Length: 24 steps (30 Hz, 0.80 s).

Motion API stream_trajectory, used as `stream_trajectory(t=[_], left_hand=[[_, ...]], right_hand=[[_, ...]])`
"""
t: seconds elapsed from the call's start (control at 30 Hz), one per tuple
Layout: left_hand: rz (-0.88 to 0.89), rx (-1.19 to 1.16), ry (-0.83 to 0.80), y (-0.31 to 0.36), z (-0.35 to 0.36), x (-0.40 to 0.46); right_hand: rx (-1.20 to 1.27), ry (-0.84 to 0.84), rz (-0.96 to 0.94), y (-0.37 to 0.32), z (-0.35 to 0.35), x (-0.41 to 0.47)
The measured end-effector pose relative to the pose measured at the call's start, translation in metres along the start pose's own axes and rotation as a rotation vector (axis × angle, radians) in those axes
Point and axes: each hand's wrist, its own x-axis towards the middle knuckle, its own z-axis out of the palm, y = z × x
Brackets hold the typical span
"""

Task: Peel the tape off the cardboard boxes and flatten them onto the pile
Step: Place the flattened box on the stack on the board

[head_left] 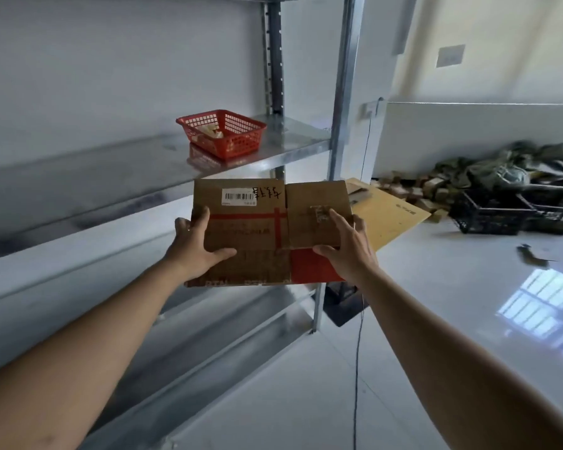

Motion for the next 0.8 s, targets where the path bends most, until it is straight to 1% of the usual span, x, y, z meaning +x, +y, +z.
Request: stream_trajectory(t=[0.2, 0.4, 0.63, 0.8], left_hand=[[0.005, 0.005, -0.029, 0.086, 0.091, 0.033], [-0.010, -0.013, -0.034, 0.171, 0.170, 0.067], [0.006, 0.004, -0.077, 0.257, 0.245, 0.130], [0.008, -0.018, -0.103, 0.303, 0.303, 0.195]], right_hand=[[-0.039, 0.004, 0.047, 0.107, -0.046, 0.028], [-0.020, -0.010, 0.105, 0.208, -0.094, 0.069], [-0.013, 0.001, 0.157, 0.304, -0.133, 0.135], [0.059, 0.015, 0.238, 0.366, -0.149, 0.201]])
